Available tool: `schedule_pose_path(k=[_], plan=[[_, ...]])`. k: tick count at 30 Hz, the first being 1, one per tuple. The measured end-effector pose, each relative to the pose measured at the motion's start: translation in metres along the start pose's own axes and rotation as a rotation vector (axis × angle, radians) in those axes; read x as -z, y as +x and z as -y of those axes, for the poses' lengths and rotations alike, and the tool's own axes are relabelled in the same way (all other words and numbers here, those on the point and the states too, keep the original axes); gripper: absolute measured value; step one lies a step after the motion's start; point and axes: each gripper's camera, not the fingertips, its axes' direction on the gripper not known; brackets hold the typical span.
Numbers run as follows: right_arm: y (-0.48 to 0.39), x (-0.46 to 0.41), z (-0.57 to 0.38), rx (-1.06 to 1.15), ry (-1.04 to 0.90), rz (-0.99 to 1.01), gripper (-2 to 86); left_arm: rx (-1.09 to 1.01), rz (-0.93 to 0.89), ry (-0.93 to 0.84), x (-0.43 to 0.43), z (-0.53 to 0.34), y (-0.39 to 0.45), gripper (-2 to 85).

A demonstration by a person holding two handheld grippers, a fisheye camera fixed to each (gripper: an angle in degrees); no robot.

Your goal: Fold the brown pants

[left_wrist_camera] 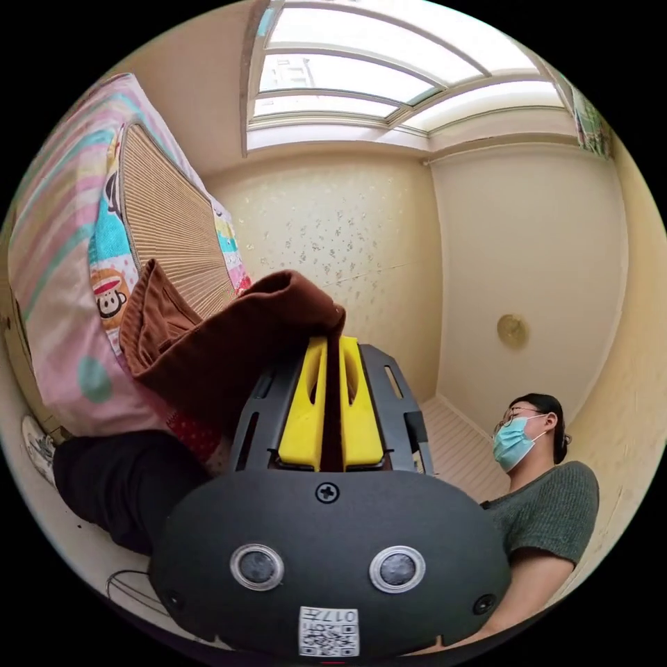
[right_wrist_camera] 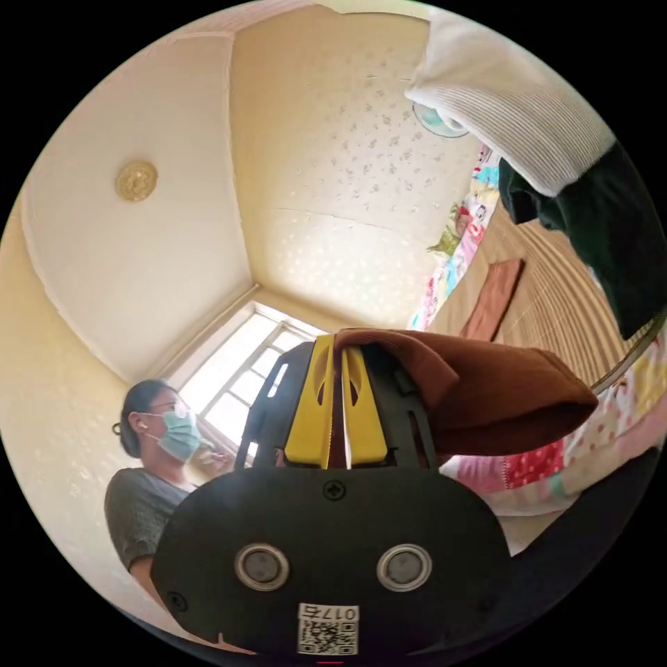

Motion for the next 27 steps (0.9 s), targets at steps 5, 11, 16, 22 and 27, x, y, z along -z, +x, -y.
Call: schedule_pose_path(k=[5, 11, 16, 22, 27], plan=[[-0.016, -0.112, 0.058, 0.108, 0.051, -0.35, 1.3, -0.094, 0.187, 0.02, -0.052, 0.007, 0.012, 2.4], [0.061, -0.347, 0.191, 0.074, -0.157, -0.738, 4.4, -0.043, 0.477, 0.105, -0.166, 0.043, -0.022, 5.5], [0.153, -0.45, 0.227, -0.025, -0.228, -0.921, 17.4, -0.05, 0.443, 0.103, -0.218, 0.063, -0.068, 13.9], [0.249, -0.444, 0.179, -0.042, -0.326, -0.986, 18.0, -0.128, 0.847, -0.02, -0.207, -0.004, -0.089, 16.5], [0.337, -0.42, 0.143, -0.138, -0.359, -1.02, 16.6, -0.007, 0.96, -0.036, -0.199, -0.061, -0.133, 17.5]])
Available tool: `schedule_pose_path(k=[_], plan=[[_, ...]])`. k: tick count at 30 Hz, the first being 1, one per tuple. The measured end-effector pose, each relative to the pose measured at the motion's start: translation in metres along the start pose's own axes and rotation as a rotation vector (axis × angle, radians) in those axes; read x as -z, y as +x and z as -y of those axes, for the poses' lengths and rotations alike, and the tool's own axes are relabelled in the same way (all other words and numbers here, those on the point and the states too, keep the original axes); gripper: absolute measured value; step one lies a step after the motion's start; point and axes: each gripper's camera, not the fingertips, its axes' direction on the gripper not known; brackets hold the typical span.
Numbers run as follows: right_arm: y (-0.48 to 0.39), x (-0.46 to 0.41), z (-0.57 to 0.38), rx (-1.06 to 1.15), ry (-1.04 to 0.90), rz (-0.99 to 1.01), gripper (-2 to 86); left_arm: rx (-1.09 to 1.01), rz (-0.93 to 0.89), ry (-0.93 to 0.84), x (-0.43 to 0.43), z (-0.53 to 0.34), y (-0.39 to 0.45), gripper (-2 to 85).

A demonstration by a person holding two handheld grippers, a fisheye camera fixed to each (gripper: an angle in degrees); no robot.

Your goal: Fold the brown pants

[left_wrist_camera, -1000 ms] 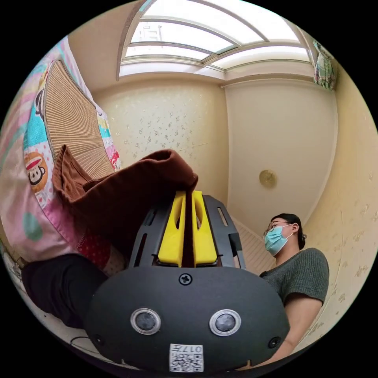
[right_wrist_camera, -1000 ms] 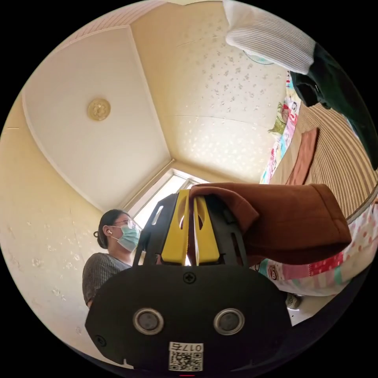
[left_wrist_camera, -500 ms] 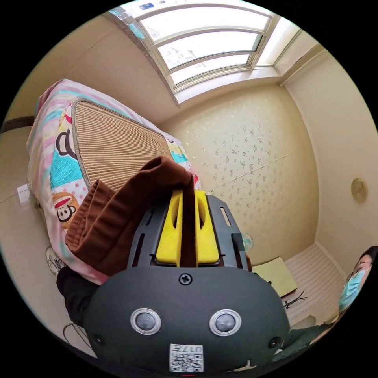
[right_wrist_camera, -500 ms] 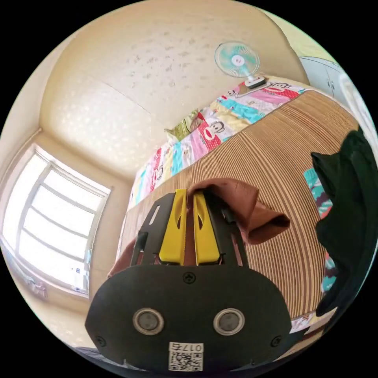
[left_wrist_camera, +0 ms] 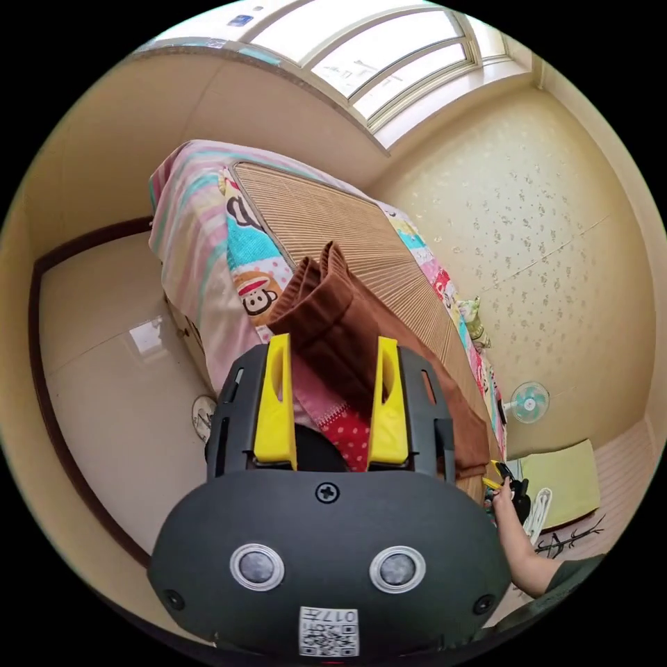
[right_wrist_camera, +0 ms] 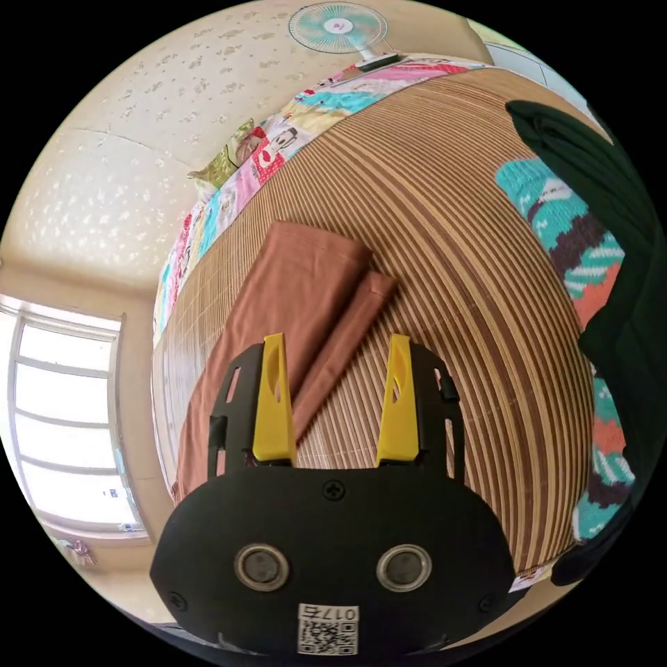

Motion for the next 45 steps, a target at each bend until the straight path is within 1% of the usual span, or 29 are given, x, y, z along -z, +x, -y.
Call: schedule_pose_path(k=[1, 2, 3, 4, 5, 6, 8, 12, 14, 15, 16, 17, 19, 20, 21, 22, 23, 24, 25, 27, 29, 31, 33, 35, 37, 39, 41, 42, 45], plan=[[-0.004, -0.003, -0.001, 0.026, 0.017, -0.02, 16.1, 0.019, -0.021, -0.035, -0.017, -0.005, 0.0, 17.8], [-0.016, -0.014, 0.0, 0.097, 0.004, -0.039, 13.0, 0.027, -0.034, -0.051, -0.027, -0.006, 0.001, 17.6], [-0.028, -0.033, 0.003, 0.158, -0.08, -0.032, 9.5, 0.04, -0.057, -0.074, -0.045, -0.007, 0.004, 17.0], [-0.034, -0.041, 0.004, 0.166, -0.109, -0.074, 7.5, 0.068, -0.035, -0.076, -0.058, -0.006, 0.007, 15.8], [-0.045, -0.044, 0.002, 0.211, -0.12, -0.176, 4.8, 0.078, -0.016, -0.075, -0.063, -0.005, 0.01, 14.7], [-0.05, -0.045, -0.003, 0.251, -0.138, -0.197, 3.5, 0.069, -0.005, -0.072, -0.07, -0.001, 0.016, 12.4], [-0.044, -0.031, -0.013, 0.258, -0.119, -0.158, 2.6, 0.022, -0.004, -0.069, -0.076, 0.009, 0.03, 11.1], [0.016, 0.016, -0.064, 0.171, -0.071, 0.052, 2.4, -0.145, -0.043, -0.074, -0.105, 0.038, 0.054, 8.8], [0.04, 0.022, -0.101, 0.177, -0.085, 0.042, 2.8, -0.078, -0.061, -0.112, -0.128, 0.047, 0.044, 8.8], [0.051, 0.021, -0.127, 0.207, -0.118, -0.01, 3.2, 0.012, -0.068, -0.121, -0.139, 0.046, 0.034, 9.0], [0.057, 0.02, -0.14, 0.211, -0.128, -0.036, 3.5, 0.038, -0.051, -0.088, -0.139, 0.039, 0.033, 9.0], [0.071, 0.026, -0.165, 0.196, -0.115, -0.068, 4.2, 0.01, -0.013, -0.068, -0.136, 0.035, 0.038, 9.0], [0.095, 0.048, -0.2, 0.129, -0.043, -0.05, 4.9, -0.152, 0.261, 0.031, -0.118, 0.001, 0.079, 10.5], [0.111, 0.066, -0.218, 0.08, 0.022, -0.013, 5.9, -0.176, 0.297, 0.06, -0.114, -0.011, 0.089, 11.3], [0.125, 0.081, -0.231, 0.043, 0.084, 0.038, 7.1, -0.24, 0.264, 0.09, -0.108, -0.038, 0.109, 12.3], [0.131, 0.088, -0.236, 0.032, 0.112, 0.066, 7.6, -0.33, 0.123, 0.067, -0.11, -0.065, 0.129, 12.5], [0.142, 0.098, -0.24, 0.018, 0.157, 0.121, 8.7, -0.38, 0.045, 0.035, -0.114, -0.077, 0.14, 12.5], [0.149, 0.103, -0.237, 0.005, 0.169, 0.152, 9.6, -0.508, -0.093, -0.069, -0.131, -0.104, 0.168, 12.5], [0.152, 0.103, -0.232, -0.001, 0.163, 0.156, 10.0, -0.658, -0.156, -0.237, -0.158, -0.132, 0.202, 12.3], [0.152, 0.096, -0.206, 0.005, 0.105, 0.17, 11.5, -0.829, -0.113, -0.422, -0.197, -0.176, 0.246, 13.0], [0.146, 0.087, -0.187, 0.033, 0.082, 0.184, 11.9, -0.94, -0.104, -0.451, -0.214, -0.213, 0.28, 14.1], [0.143, 0.075, -0.172, 0.019, 0.054, 0.196, 12.1, -1.033, -0.199, -0.452, -0.22, -0.244, 0.314, 14.2], [0.145, 0.055, -0.158, -0.032, -0.005, 0.218, 12.2, -1.098, -0.21, -0.519, -0.237, -0.264, 0.333, 13.9], [0.151, 0.043, -0.154, -0.097, -0.027, 0.187, 9.9, -1.127, -0.131, -0.591, -0.268, -0.284, 0.341, 14.6], [0.156, 0.042, -0.152, -0.136, -0.005, 0.171, 6.8, -1.153, 0.042, -0.733, -0.319, -0.311, 0.333, 13.9], [0.152, 0.05, -0.145, -0.046, -0.004, 0.287, 4.2, -1.176, 0.03, -0.686, -0.319, -0.319, 0.329, 12.4], [0.148, 0.072, -0.145, 0.002, 0.024, 0.391, 3.3, -1.194, 0.035, -0.697, -0.313, -0.319, 0.328, 7.7], [0.142, 0.094, -0.151, 0.044, 0.057, 0.4, 2.8, -1.193, -0.001, -0.676, -0.301, -0.315, 0.326, 1.8], [0.135, 0.142, -0.186, 0.15, 0.143, 0.349, 1.9, -1.117, -0.125, -0.597, -0.27, -0.296, 0.31, 0.2]])
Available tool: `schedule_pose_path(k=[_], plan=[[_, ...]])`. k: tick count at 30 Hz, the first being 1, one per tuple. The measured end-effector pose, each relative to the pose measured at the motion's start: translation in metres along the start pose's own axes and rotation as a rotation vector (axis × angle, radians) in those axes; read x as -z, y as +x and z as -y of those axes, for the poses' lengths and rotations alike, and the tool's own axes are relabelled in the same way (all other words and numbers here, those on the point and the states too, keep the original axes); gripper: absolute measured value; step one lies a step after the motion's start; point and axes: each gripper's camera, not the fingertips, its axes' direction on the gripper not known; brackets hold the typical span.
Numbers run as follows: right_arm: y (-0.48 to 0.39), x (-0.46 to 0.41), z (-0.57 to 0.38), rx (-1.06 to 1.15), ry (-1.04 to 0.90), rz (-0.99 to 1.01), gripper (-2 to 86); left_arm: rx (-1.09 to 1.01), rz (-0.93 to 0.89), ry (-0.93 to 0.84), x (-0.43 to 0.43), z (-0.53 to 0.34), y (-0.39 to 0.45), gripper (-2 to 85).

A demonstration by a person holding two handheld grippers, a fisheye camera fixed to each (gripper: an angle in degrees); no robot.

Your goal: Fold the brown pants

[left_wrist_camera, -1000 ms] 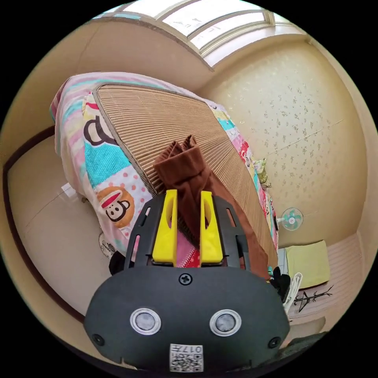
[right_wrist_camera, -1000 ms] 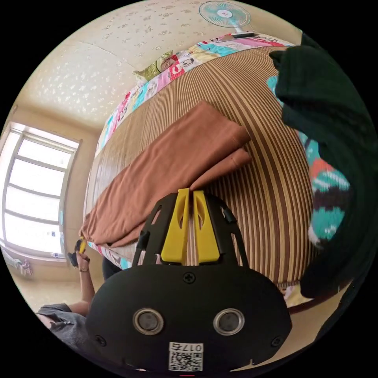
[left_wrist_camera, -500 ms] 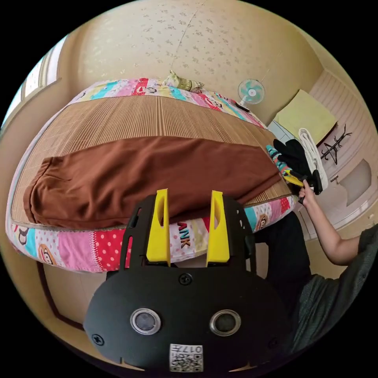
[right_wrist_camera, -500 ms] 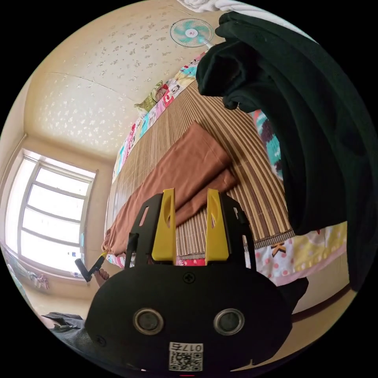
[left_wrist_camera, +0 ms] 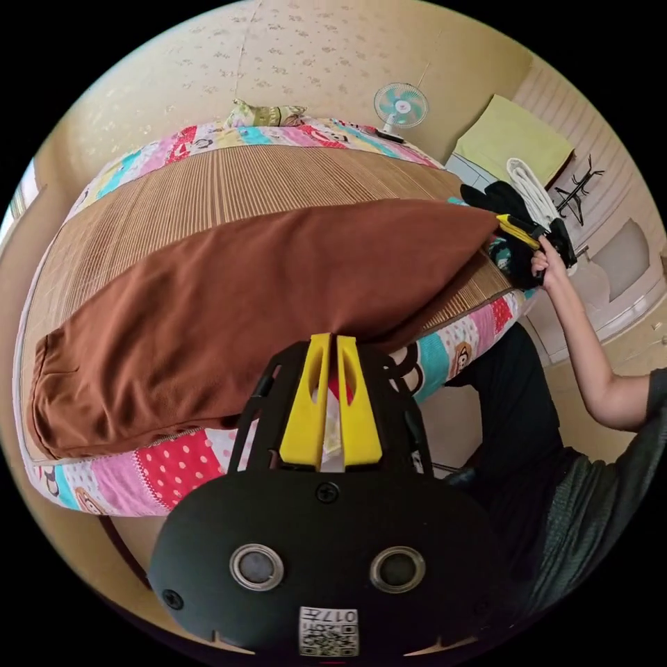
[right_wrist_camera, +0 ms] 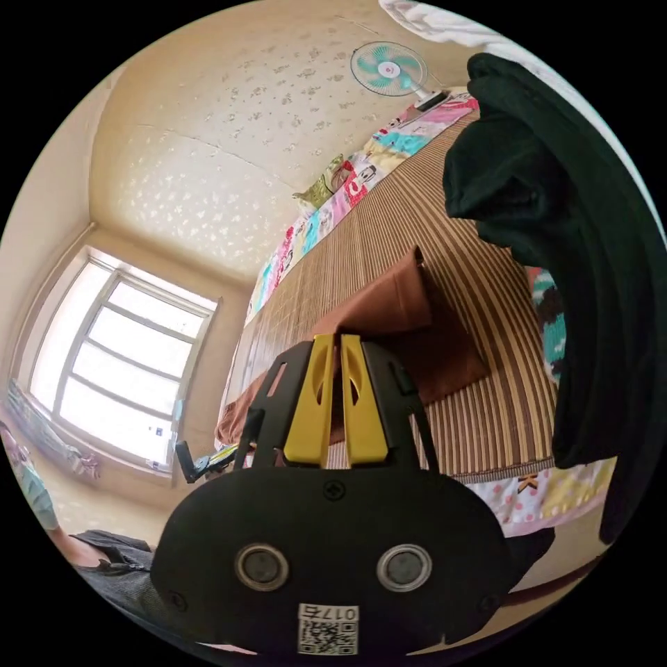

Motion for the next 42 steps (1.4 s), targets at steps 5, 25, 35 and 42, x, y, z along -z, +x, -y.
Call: schedule_pose_path(k=[5, 25, 35, 42], plan=[[0.066, 0.002, -0.046, -0.149, -0.068, -0.092, 1.2, 0.136, -0.006, 0.055, 0.014, -0.033, -0.03, 3.2], [0.059, 0.05, -0.121, -0.156, -0.014, -0.073, 0.5, 0.916, -0.083, 0.411, 0.186, -0.204, -0.284, 20.8], [0.018, 0.027, -0.138, -0.088, -0.109, -0.026, 0.5, 1.135, -0.079, 0.539, 0.256, -0.242, -0.454, 24.4], [0.009, 0.01, -0.142, -0.122, -0.119, 0.048, 0.4, 1.116, 0.045, 0.337, 0.275, -0.212, -0.494, 10.8]])
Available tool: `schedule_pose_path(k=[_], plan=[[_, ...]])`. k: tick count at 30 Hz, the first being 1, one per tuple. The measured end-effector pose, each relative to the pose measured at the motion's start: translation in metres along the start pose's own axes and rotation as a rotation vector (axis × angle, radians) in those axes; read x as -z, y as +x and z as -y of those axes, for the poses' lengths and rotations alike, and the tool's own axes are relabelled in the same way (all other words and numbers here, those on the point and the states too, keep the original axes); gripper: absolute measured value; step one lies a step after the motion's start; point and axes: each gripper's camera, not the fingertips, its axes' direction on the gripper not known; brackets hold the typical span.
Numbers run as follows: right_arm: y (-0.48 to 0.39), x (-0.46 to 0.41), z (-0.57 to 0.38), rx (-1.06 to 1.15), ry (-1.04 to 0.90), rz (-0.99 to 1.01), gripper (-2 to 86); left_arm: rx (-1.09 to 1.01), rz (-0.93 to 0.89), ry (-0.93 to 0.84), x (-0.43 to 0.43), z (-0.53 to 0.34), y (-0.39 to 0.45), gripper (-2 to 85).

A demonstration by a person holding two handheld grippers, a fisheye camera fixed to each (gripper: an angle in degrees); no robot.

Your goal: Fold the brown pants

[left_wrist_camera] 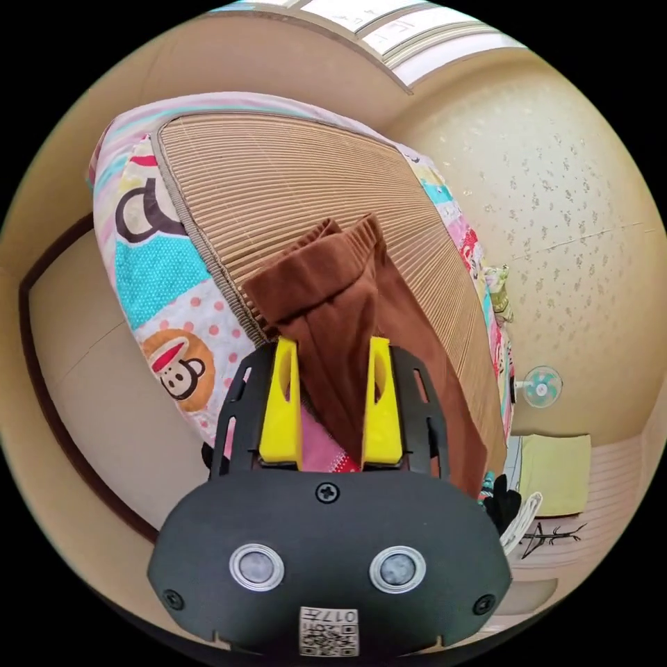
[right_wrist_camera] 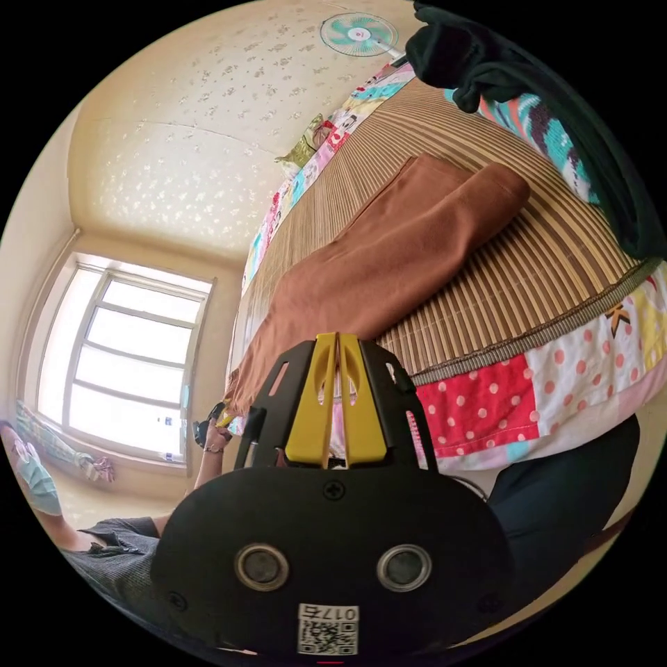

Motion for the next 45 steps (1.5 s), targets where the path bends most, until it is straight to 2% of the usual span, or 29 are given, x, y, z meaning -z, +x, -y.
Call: schedule_pose_path(k=[2, 4, 5, 6, 7, 8, 10, 12, 14, 16, 19, 22, 24, 29, 35, 38, 40, 42, 45], plan=[[-0.001, 0.0, 0.002, 0.0, 0.0, 0.025, 0.4, -0.095, -0.086, 0.009, 0.021, 0.006, 0.001, 6.7], [-0.003, 0.002, 0.004, 0.01, -0.003, 0.017, 0.4, -0.29, -0.245, 0.097, 0.056, 0.001, -0.003, 6.5], [-0.004, 0.005, 0.004, 0.011, -0.002, 0.005, 0.4, -0.302, -0.287, 0.115, 0.062, -0.001, -0.011, 6.6], [-0.004, 0.008, 0.004, 0.01, 0.003, 0.001, 0.4, -0.257, -0.401, 0.132, 0.066, -0.002, -0.038, 7.1], [-0.003, 0.01, 0.004, 0.009, 0.007, 0.001, 0.4, -0.124, -0.507, 0.116, 0.058, -0.002, -0.076, 7.9], [-0.001, 0.013, 0.004, 0.004, 0.013, 0.002, 0.4, -0.037, -0.549, 0.109, 0.052, -0.003, -0.097, 9.2], [0.002, 0.014, 0.003, -0.01, 0.015, 0.004, 0.4, 0.28, -0.702, 0.145, 0.032, -0.025, -0.164, 13.4], [0.005, 0.015, 0.001, -0.019, 0.014, 0.013, 0.4, 0.295, -0.821, 0.219, 0.032, -0.036, -0.179, 15.4], [0.002, 0.014, 0.0, -0.011, 0.007, 0.013, 0.5, 0.232, -0.773, 0.211, 0.039, -0.033, -0.169, 17.3], [-0.001, 0.011, 0.0, 0.003, -0.004, 0.008, 0.4, 0.136, -0.597, 0.167, 0.05, -0.022, -0.134, 18.2], [-0.005, 0.006, 0.002, 0.015, -0.009, 0.032, 0.4, 0.141, -0.338, 0.046, 0.042, -0.007, -0.096, 15.0], [-0.003, 0.002, 0.001, 0.007, -0.005, 0.09, 0.5, 0.114, -0.211, -0.029, 0.023, -0.002, -0.073, 11.7], [0.003, 0.0, -0.001, -0.002, -0.019, 0.129, 0.5, 0.13, -0.202, -0.066, 0.024, -0.005, -0.065, 8.7], [0.023, 0.017, -0.005, -0.021, -0.002, 0.146, 0.4, -0.017, -0.389, 0.019, 0.057, -0.042, 0.01, 6.4], [0.058, 0.038, -0.006, -0.076, 0.057, 0.224, 0.4, -0.526, -0.468, 0.006, 0.069, -0.177, 0.227, 6.8], [0.065, 0.041, -0.008, -0.073, 0.065, 0.234, 0.5, -0.772, -0.479, -0.074, 0.019, -0.281, 0.318, 8.8], [0.07, 0.041, -0.009, -0.074, 0.06, 0.227, 0.6, -0.945, -0.366, -0.249, -0.043, -0.363, 0.372, 10.1], [0.077, 0.04, -0.012, -0.092, 0.059, 0.237, 0.8, -1.017, -0.301, -0.339, -0.077, -0.413, 0.387, 10.6], [0.08, 0.034, -0.014, -0.08, 0.026, 0.265, 1.4, -1.013, -0.441, -0.308, -0.085, -0.447, 0.364, 9.1]])
